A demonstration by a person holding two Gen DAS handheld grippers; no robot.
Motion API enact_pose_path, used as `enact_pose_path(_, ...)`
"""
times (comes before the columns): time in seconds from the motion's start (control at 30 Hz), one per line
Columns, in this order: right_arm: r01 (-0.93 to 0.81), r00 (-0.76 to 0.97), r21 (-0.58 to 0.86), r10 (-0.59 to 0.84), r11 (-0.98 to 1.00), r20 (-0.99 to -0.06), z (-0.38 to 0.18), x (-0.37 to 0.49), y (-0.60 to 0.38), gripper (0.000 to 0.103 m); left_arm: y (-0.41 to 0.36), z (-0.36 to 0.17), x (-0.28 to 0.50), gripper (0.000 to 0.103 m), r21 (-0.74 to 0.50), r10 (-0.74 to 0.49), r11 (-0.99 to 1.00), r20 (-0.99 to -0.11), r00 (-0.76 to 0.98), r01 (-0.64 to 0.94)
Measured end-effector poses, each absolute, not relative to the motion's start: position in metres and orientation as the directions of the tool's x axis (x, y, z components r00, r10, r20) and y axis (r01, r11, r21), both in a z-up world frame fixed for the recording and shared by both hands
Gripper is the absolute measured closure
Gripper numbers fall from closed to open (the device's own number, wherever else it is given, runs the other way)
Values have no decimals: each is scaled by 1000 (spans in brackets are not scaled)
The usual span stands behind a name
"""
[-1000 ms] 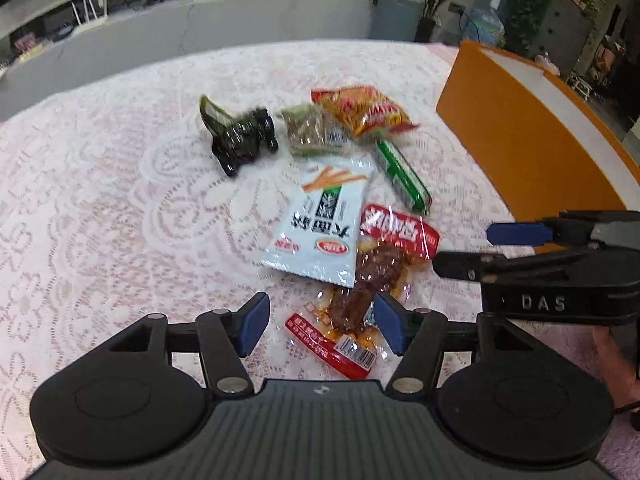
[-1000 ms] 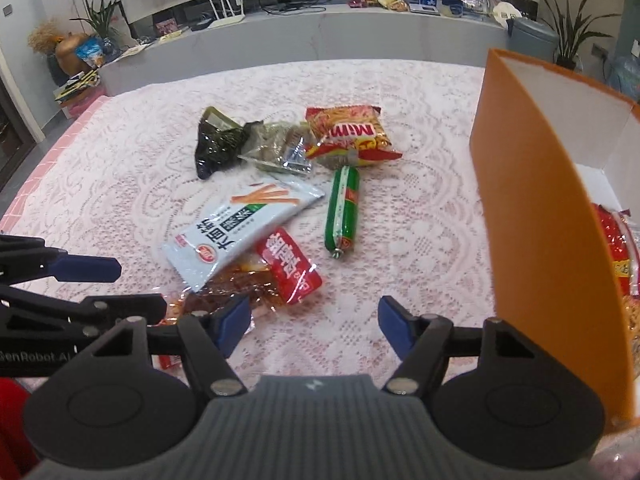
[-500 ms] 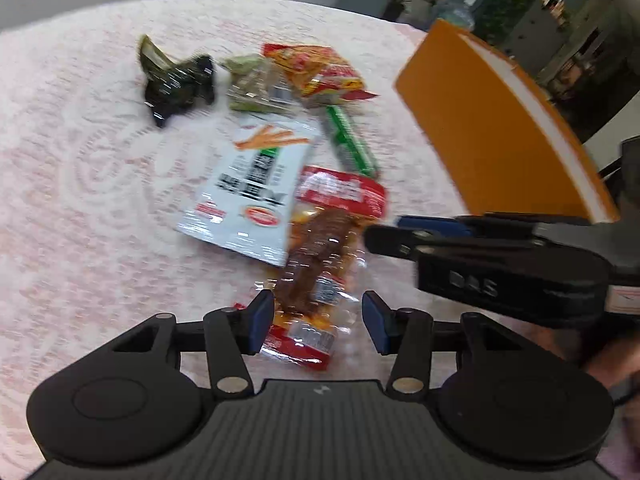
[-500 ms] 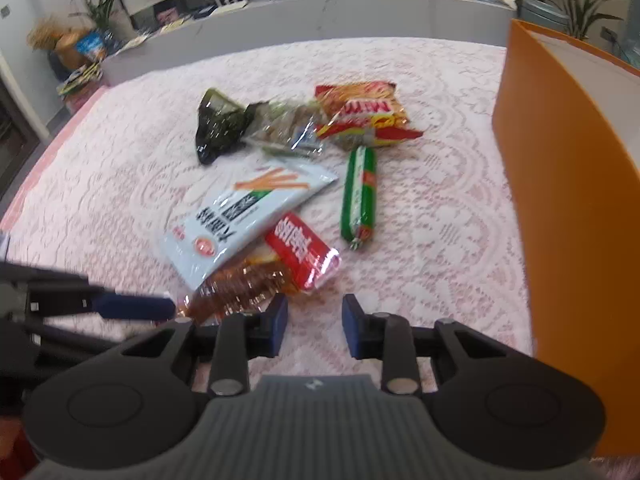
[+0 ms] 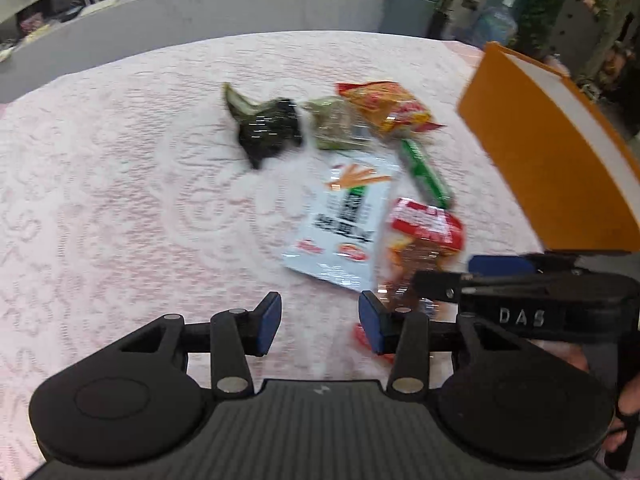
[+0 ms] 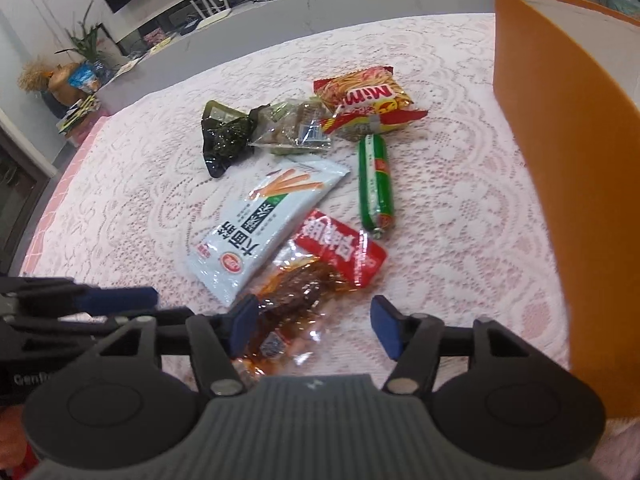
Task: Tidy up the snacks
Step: 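Grasp the white noodle-stick packet with the left tool while the right tool reaches the red-labelled duck-neck pack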
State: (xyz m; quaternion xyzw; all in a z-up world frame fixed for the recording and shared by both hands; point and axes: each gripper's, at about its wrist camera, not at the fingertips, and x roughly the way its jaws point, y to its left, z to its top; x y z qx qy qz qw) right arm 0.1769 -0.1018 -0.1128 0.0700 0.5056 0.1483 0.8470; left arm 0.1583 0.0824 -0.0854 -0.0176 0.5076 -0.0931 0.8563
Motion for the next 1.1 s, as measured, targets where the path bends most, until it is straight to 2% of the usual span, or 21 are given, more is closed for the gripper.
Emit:
enact_pose_path(0.2, -152, 443, 187, 236, 971, -865, -118, 174, -71, 37, 96, -89, 158, 52, -125, -152, 988, -865, 478, 89)
enact_pose_path(0.27, -141, 457, 149, 198, 979, -867, -120, 174, -64, 31, 101, -91, 158, 52, -131, -149, 989, -867, 477, 70)
enact_pose_path(0.43, -130, 473, 101, 151, 986, -868, -124, 174, -55, 29, 106, -93, 157, 52, -159, -164, 986, -866, 473, 52)
enact_pose_path(0.67, -164, 479, 83, 153, 983, -865, -122, 173, -58, 41, 101, -90, 156, 45, -162, -181, 983, -851, 493, 82)
enact_pose_path(0.83, -221, 462, 91, 186, 971, -867, -113, 175, -76, 45, 91, -87, 163, 45, -146, -190, 981, -847, 497, 127)
enact_pose_path(0.97, -269, 470, 65, 189, 961, -862, -103, 182, -96, 45, 71, -81, 176, 32, -99, -196, 972, -843, 501, 213)
enact_pose_path(1.03, -290, 480, 57, 197, 955, -855, -100, 187, -105, 45, 59, -82, 184, 32, -61, -185, 965, -845, 502, 253)
enact_pose_path(1.1, -321, 477, 37, 195, 946, -857, -100, 192, -109, 45, 48, -86, 193, 27, -22, -173, 957, -846, 504, 291)
